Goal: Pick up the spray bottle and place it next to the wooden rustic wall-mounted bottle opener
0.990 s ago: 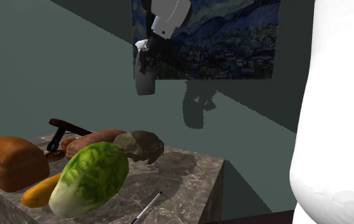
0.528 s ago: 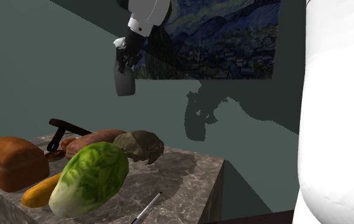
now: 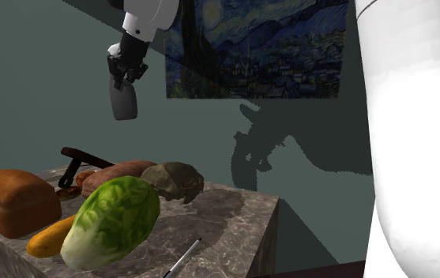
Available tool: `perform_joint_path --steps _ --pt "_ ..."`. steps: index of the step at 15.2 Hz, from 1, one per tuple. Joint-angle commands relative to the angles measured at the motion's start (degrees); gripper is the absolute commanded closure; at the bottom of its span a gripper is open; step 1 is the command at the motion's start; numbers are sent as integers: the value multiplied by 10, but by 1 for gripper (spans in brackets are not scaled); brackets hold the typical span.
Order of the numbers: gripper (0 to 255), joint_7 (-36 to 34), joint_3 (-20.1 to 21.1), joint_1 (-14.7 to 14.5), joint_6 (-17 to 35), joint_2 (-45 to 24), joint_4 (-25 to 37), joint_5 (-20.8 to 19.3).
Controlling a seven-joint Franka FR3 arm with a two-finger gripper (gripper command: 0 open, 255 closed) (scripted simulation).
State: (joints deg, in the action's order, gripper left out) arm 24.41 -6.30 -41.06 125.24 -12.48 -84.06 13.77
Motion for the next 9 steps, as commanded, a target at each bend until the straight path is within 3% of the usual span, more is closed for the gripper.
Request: perform_joint_path --steps 1,9 --pt "255 -32 7 -18 -1 -20 28 -15" --pt "255 -133 20 -77 -45 -140 202 -61"
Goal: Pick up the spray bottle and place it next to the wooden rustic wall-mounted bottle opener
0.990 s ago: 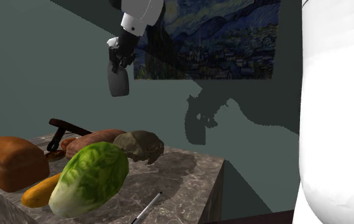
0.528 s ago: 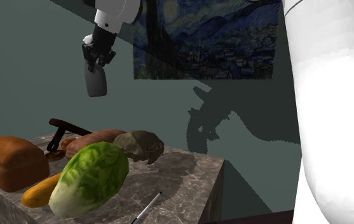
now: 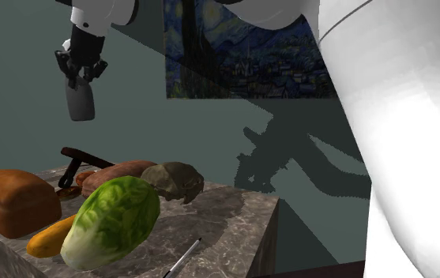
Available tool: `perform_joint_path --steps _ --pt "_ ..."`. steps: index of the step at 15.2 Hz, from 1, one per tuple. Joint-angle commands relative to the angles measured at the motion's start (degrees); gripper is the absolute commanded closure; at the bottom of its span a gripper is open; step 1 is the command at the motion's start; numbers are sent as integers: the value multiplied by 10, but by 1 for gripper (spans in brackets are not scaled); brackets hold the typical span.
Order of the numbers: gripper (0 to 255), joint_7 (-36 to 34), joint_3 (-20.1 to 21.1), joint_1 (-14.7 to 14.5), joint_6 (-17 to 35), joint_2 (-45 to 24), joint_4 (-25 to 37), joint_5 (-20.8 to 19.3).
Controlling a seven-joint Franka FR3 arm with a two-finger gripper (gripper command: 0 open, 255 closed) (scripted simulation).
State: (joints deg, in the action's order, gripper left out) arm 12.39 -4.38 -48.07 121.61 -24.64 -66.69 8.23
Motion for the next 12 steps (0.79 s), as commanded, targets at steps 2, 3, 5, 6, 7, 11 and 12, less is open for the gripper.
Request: perform_joint_path --steps 2,3,5,6,7,11,12 --pt "255 -33 2 -20 -29 -56 89 -14" --pt "255 -32 2 -21 -19 -52 74 -13" --pt "255 -30 2 -22 1 -45 47 -13" --pt "255 -29 2 -22 11 -43 35 -13" --pt "255 -28 2 -22 20 -40 23 -12" --pt "255 -25 3 -24 55 -33 -19 -11" --pt "255 -24 3 -24 63 -31 -29 -11"
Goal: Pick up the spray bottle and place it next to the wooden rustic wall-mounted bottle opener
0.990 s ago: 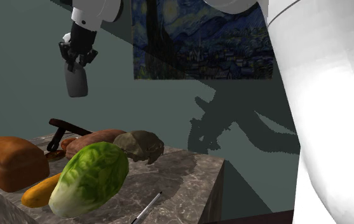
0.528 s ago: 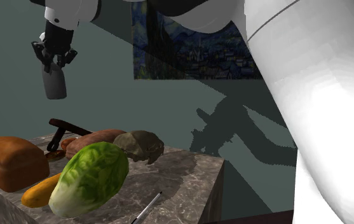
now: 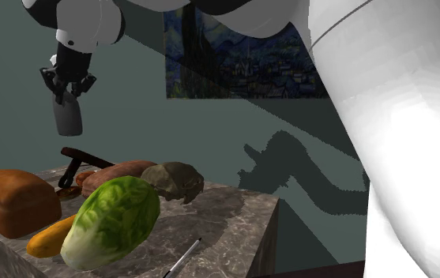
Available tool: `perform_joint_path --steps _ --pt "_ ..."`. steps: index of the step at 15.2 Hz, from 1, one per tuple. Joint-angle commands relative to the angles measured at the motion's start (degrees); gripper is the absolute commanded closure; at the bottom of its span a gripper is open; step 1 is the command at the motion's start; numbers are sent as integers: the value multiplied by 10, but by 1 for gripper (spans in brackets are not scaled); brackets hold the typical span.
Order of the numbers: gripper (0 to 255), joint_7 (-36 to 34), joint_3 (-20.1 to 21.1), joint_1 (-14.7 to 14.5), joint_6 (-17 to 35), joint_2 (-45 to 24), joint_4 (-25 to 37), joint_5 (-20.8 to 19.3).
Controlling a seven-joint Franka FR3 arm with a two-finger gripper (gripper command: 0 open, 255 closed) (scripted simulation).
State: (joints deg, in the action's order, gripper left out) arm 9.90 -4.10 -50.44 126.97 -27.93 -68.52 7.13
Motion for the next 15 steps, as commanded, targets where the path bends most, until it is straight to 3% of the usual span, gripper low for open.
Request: perform_joint_path --steps 1,15 --pt "255 2 0 0 18 3 -20 1" --pt "255 15 5 -1 123 -1 -122 9"
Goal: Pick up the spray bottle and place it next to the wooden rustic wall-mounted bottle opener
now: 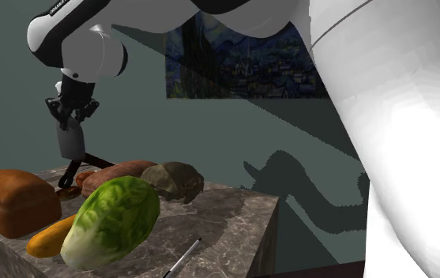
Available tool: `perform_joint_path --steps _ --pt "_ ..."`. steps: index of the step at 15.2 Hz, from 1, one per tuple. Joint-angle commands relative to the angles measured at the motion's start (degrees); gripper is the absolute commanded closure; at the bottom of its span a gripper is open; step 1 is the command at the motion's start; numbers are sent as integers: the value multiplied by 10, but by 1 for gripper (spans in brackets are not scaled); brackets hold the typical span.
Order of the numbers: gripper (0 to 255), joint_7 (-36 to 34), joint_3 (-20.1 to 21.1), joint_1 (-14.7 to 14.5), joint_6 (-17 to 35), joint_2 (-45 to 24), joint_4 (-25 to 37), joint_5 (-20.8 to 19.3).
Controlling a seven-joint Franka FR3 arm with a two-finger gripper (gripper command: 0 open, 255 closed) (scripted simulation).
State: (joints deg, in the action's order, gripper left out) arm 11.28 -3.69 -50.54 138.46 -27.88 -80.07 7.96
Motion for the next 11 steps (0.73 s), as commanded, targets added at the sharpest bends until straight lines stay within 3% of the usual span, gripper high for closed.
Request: perform_joint_path --steps 1,11 --pt "255 2 1 0 15 -3 -12 1" --pt "255 12 6 2 81 -24 -57 10"
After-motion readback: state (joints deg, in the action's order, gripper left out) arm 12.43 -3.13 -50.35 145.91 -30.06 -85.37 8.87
